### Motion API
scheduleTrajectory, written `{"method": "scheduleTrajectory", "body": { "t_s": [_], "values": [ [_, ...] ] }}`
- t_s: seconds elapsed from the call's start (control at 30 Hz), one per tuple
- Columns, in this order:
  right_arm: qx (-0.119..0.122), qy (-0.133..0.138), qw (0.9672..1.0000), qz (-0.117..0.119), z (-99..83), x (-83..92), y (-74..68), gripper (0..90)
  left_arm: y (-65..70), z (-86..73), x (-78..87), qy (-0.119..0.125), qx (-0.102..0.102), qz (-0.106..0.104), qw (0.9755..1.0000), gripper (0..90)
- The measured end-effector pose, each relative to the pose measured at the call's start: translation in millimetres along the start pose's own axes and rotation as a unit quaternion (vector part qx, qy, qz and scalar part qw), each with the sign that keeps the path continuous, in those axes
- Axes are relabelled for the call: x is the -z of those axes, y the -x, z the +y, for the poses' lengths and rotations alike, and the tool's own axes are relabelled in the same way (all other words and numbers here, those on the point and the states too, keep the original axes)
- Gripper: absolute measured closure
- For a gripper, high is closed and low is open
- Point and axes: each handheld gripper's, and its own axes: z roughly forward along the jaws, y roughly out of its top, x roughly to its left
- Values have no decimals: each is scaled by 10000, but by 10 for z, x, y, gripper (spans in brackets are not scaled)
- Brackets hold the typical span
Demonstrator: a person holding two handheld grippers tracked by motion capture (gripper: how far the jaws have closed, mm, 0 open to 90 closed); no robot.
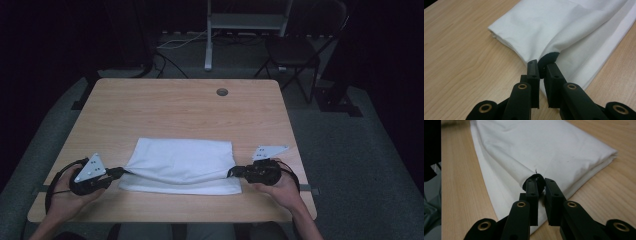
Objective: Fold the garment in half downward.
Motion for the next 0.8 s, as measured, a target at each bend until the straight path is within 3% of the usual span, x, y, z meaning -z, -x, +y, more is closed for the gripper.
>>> {"method": "scheduleTrajectory", "body": {
  "t_s": [0.43, 0.63, 0.8],
  "values": [
    [287, -437, 9985, 172, -76, -8, -36, 788, 63, -107, -54, -92, 91, -183, 9997, 812],
    [514, -741, 9952, 369, -92, 30, -54, 703, 50, -139, -26, -82, 117, -292, 9995, 753],
    [555, -600, 9948, 607, -68, 136, -45, 647, -59, -140, 80, 103, 314, -263, 9991, 696]
  ]
}}
